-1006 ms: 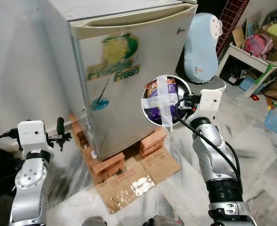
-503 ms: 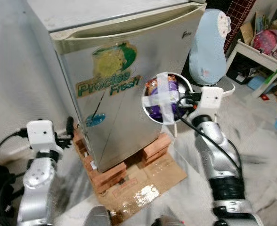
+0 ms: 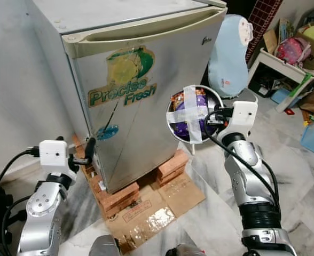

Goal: Restocking fridge

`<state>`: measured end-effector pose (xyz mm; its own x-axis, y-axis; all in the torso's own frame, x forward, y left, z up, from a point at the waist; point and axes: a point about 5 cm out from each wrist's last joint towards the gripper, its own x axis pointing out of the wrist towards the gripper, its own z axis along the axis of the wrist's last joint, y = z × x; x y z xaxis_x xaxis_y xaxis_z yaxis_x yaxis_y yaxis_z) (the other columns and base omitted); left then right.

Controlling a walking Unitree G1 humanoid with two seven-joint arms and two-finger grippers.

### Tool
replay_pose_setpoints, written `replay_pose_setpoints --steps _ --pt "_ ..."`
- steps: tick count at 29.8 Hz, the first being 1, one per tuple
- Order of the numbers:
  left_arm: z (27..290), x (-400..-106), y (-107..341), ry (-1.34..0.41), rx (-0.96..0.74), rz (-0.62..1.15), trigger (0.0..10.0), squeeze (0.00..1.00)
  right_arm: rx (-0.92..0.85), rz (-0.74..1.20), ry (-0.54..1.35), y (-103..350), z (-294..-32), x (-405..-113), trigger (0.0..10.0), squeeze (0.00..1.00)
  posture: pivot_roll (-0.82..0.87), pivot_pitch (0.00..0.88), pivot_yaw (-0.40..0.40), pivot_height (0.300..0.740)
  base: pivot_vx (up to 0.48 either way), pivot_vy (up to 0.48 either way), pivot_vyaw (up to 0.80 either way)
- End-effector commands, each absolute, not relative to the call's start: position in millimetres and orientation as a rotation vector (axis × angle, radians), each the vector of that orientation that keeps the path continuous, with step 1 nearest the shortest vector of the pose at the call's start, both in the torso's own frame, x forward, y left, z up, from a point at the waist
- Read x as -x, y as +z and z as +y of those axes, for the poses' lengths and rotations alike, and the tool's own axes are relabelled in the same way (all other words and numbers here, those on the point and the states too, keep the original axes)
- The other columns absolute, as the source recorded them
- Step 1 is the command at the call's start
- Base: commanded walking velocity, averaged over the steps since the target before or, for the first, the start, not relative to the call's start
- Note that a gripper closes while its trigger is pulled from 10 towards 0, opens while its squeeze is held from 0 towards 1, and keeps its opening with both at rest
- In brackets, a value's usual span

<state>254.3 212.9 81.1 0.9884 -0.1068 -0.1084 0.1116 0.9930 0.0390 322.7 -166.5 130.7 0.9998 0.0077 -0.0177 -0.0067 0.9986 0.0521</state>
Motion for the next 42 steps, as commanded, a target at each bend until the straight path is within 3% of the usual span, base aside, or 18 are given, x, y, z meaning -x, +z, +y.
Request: replay_pose_setpoints --steps 1,11,16,18,28,30,42 --pt "210.9 -260.4 82.1 -0.153 -0.049 0.103 10.0 0.0 -0.044 -0.012 0.008 138.9 -169.5 -322.4 10.0 0.0 0.02 0.089 -0.092 0.74 0.0 0.0 0.0" --pt "211.2 -290.6 79.1 -0.172 -0.077 0.112 10.0 0.0 -0.037 -0.008 0.005 139.1 -172.1 -322.7 10.0 0.0 0.02 0.09 -0.112 0.74 0.0 0.0 0.0" --pt "195.8 -311.8 86.0 -0.257 -0.056 0.095 10.0 0.0 -0.026 -0.021 0.031 143.5 -166.8 -323.8 10.0 0.0 0.0 0.083 -0.109 0.74 0.0 0.0 0.0" --pt "179.4 -310.0 82.4 -0.39 -0.021 0.125 10.0 0.0 -0.021 -0.021 0.024 143.3 -170.8 -323.9 10.0 0.0 0.0 0.08 -0.107 0.74 0.0 0.0 0.0" --pt "139.3 -293.5 69.4 -0.691 0.004 0.198 10.0 0.0 -0.016 -0.036 -0.076 144.3 -189.6 -324.5 10.0 0.0 0.0 0.065 -0.089 0.74 0.0 0.0 0.0" --pt "120.6 -283.1 71.5 -0.807 -0.034 0.202 10.0 0.0 0.019 -0.014 -0.135 139.4 -193.4 -321.1 10.0 0.0 0.0 0.063 -0.081 0.74 0.0 0.0 0.0" --pt "106.3 -283.5 94.6 -0.807 -0.007 0.104 10.0 0.0 0.126 0.113 -0.35 120.6 -216.8 -308.8 10.0 0.0 0.01 0.092 -0.067 0.74 0.0 -0.075 -0.71"
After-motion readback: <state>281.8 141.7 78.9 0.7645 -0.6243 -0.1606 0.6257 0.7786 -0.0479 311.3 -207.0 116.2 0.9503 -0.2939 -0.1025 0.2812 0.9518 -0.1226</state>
